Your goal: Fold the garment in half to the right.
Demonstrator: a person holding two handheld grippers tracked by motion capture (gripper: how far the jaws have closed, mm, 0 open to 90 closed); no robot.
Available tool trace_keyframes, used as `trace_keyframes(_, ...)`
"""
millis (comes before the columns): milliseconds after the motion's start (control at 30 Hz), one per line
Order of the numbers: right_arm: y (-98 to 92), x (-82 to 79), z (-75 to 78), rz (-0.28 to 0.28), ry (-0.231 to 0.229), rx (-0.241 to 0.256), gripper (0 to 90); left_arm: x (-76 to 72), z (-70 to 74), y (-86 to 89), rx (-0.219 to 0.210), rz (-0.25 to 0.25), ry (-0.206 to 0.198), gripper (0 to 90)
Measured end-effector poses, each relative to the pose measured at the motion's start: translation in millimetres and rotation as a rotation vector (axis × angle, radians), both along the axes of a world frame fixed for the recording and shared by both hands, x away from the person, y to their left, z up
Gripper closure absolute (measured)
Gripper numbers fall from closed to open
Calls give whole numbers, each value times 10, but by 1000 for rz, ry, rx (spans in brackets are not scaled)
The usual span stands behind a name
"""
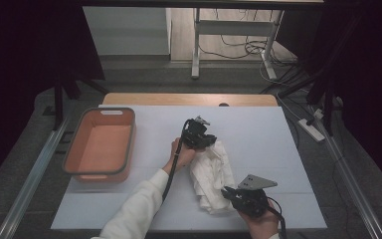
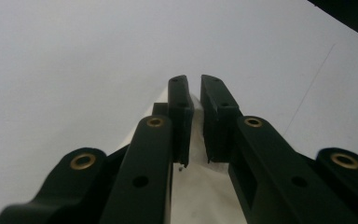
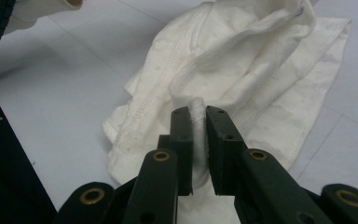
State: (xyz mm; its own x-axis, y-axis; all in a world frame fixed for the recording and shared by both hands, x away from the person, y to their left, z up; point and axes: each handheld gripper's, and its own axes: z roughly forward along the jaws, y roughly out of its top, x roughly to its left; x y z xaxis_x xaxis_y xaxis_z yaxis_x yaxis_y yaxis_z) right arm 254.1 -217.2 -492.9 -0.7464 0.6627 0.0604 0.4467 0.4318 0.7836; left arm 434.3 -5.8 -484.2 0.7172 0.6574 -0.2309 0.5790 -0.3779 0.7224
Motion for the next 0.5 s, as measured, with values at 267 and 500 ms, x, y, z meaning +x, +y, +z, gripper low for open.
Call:
trace_keyframes(267, -29, -25, -3, -21, -4, -21, 644, -57, 60, -49, -8, -39, -29, 656)
trace_keyframes(500, -138, -8, 1, -89, 34, -37, 375, -140, 168, -39, 12, -24, -75, 419)
